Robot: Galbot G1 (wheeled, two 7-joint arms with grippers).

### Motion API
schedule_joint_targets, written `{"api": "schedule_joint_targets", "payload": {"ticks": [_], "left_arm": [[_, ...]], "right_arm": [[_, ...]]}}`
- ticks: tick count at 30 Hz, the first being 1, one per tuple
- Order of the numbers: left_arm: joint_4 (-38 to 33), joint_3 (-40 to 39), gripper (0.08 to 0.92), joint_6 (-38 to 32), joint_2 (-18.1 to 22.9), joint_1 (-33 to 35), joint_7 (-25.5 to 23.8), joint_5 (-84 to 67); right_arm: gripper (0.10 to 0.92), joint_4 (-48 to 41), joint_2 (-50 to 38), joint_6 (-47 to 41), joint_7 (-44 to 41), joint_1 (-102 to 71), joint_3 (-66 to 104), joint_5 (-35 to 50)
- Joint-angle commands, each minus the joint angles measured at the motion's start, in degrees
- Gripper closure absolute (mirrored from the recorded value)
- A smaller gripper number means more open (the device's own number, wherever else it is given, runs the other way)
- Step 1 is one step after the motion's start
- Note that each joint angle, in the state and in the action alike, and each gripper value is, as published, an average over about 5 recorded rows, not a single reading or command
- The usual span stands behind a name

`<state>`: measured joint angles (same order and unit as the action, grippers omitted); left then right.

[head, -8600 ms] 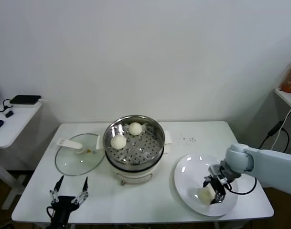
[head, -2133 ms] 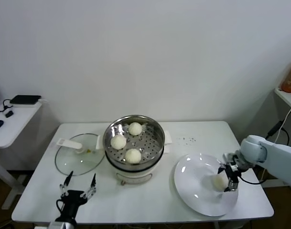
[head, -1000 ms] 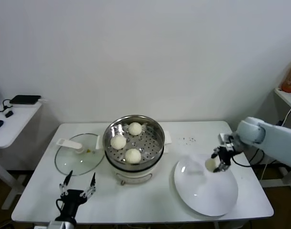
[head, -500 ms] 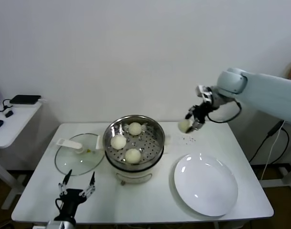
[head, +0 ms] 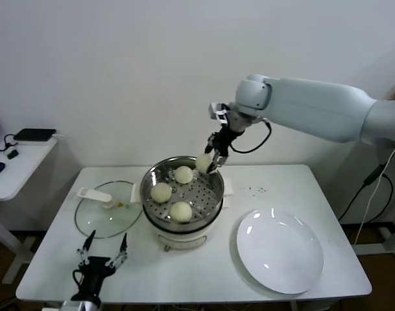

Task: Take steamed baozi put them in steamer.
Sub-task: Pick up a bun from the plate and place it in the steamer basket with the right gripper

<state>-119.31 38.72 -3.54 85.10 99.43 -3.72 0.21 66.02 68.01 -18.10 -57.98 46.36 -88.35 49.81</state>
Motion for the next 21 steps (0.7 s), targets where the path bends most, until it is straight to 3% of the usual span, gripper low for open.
{"api": "schedule_joint_targets", "payload": {"ticks": [1,21], "left_arm": [[0.39,0.36,0.177,-0.36,0.01,0.57,0.15,-0.32],[0.88,0.58,0.177,-0.64,0.37,0.84,0.29,-1.07]], "right_arm": [[0.406,-2.48,6.0,-0.3,0.57,-4.98,-0.24,-0.85],[0.406,-5.3,3.62,-0.42,1.52,-11.72,0.18,-6.21]]}}
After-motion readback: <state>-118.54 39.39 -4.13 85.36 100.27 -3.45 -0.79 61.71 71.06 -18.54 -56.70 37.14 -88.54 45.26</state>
